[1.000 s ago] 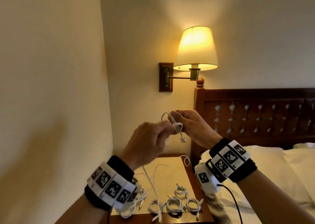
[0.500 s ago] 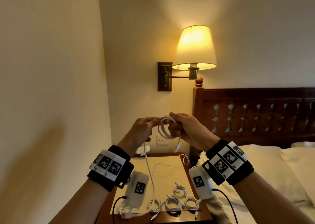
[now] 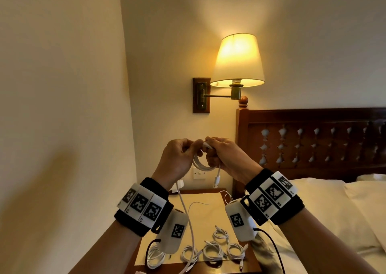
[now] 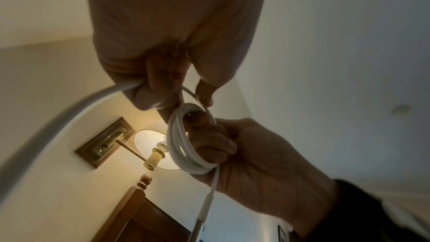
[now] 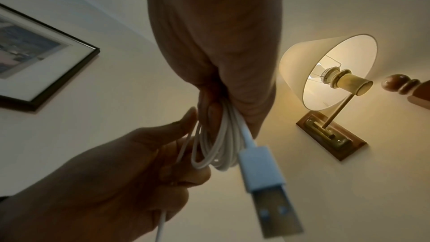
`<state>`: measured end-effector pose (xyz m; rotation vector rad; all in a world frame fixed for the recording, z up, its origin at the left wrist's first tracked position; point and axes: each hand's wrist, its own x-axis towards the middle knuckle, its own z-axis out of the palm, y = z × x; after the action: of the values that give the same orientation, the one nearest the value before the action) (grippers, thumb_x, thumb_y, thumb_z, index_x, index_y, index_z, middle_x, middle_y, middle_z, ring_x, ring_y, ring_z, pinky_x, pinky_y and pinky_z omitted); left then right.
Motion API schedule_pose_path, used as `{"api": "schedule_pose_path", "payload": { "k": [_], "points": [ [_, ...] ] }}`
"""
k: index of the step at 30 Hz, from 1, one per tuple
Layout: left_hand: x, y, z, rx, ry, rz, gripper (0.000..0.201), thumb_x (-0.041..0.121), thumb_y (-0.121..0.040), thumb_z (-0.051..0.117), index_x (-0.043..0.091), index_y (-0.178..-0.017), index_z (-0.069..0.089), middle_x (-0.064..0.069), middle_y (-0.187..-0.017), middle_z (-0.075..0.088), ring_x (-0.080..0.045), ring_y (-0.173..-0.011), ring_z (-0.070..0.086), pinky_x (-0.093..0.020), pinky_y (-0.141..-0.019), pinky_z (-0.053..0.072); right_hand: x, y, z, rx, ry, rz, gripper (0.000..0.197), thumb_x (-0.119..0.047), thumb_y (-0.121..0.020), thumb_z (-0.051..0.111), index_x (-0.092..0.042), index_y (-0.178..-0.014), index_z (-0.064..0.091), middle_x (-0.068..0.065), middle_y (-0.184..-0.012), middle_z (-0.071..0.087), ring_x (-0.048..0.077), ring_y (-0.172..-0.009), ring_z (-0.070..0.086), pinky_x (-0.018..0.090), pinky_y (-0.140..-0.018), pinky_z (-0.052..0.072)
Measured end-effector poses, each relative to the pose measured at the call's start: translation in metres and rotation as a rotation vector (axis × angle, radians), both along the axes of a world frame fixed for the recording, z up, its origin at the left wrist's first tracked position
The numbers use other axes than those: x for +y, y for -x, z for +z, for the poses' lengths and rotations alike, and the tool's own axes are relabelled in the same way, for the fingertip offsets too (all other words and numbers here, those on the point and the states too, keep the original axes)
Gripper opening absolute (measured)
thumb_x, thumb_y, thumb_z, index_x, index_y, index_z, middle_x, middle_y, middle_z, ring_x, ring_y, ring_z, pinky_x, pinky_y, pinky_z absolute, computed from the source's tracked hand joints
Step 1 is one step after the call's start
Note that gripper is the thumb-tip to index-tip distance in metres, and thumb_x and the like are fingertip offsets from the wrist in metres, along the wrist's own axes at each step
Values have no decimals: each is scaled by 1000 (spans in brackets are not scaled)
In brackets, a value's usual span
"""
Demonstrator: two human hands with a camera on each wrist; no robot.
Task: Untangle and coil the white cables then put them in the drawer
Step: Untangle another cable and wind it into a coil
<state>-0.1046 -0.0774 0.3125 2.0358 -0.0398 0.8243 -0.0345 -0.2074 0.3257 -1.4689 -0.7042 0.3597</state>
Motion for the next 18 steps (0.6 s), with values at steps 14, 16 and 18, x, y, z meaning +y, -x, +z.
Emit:
{"api": "schedule_pose_path", "payload": {
  "k": [14, 16, 18],
  "points": [
    [-8, 0, -17, 131, 267, -136, 42, 48, -99, 37, 19, -76, 57, 4, -58, 40, -6, -47, 32, -18, -45, 29, 9, 3, -18, 0, -151, -75, 22, -19, -104, 38, -9, -106, 58, 3, -65, 50, 13, -55, 48, 26, -55, 42],
    [-9, 0, -21, 89, 250, -72, 40, 46, -100, 36, 23, -77, 60, 4, -58, 40, -7, -50, 34, -19, -48, 32, 8, 5, -25, -126, -116, -96, 25, -19, -105, 38, -7, -106, 61, 4, -72, 59, 14, -62, 56, 25, -61, 48],
    [-7, 1, -26, 59, 267, -5, 41, 46, -100, 36, 21, -80, 61, 4, -59, 41, -8, -53, 36, -22, -53, 33, 3, 4, -34, -256, -32, -143, 23, -17, -103, 42, -8, -105, 64, 5, -84, 67, 14, -76, 66, 24, -70, 54]
  ]
}}
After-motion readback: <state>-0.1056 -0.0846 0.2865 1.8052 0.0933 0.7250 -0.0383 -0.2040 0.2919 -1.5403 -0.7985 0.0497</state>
